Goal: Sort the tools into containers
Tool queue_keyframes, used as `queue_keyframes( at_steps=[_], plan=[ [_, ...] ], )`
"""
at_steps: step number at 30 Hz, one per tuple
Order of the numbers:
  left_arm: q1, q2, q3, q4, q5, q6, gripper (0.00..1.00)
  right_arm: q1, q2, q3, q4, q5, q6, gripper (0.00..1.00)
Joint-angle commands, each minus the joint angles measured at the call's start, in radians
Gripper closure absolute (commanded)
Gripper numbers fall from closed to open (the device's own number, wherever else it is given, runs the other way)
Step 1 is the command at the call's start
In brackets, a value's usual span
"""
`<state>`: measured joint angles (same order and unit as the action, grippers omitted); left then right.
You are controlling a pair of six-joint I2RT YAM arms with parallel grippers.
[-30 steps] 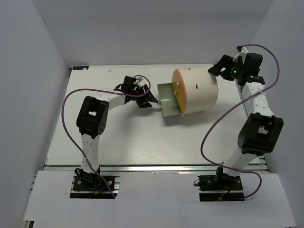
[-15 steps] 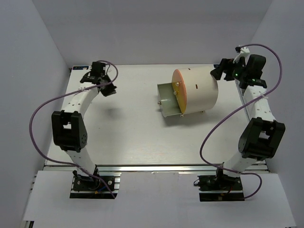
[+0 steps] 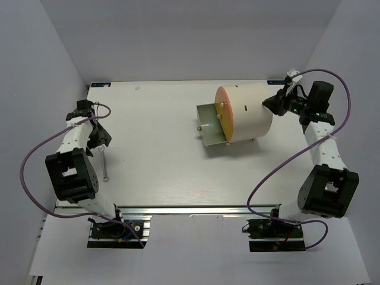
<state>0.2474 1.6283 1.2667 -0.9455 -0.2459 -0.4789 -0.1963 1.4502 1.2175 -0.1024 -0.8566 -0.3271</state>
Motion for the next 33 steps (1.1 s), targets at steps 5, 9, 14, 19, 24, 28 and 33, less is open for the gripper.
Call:
queue_keyframes(
  at_steps=[5, 9, 14, 19, 24, 28, 33],
  plan=[
    [-0.010, 0.085, -0.021, 0.046, -0.032, 0.164, 0.21, -0.005, -0.034, -0.026, -0.062, -0.190, -0.070, 0.48],
    [-0.007, 0.139, -0.044, 0.085, -0.007, 0.203, 0.29, -0.008, -0.053, -0.023, -0.095, -0.180, -0.092, 0.46],
    [-0.005, 0.168, -0.110, 0.142, 0.046, 0.244, 0.41, -0.017, -0.057, -0.026, -0.099, -0.182, -0.076, 0.46],
    [0.004, 0.174, -0.179, 0.183, 0.071, 0.267, 0.49, -0.023, -0.054, -0.026, -0.085, -0.182, -0.049, 0.46],
    [0.042, 0.174, -0.259, 0.228, 0.167, 0.301, 0.55, -0.035, -0.051, -0.021, -0.069, -0.191, -0.023, 0.46],
    [0.055, 0.186, -0.277, 0.269, 0.241, 0.315, 0.53, -0.049, -0.054, -0.018, -0.062, -0.202, -0.001, 0.45],
    [0.055, 0.235, -0.305, 0.310, 0.356, 0.306, 0.59, -0.064, -0.056, -0.019, -0.046, -0.209, 0.026, 0.46]
  ],
)
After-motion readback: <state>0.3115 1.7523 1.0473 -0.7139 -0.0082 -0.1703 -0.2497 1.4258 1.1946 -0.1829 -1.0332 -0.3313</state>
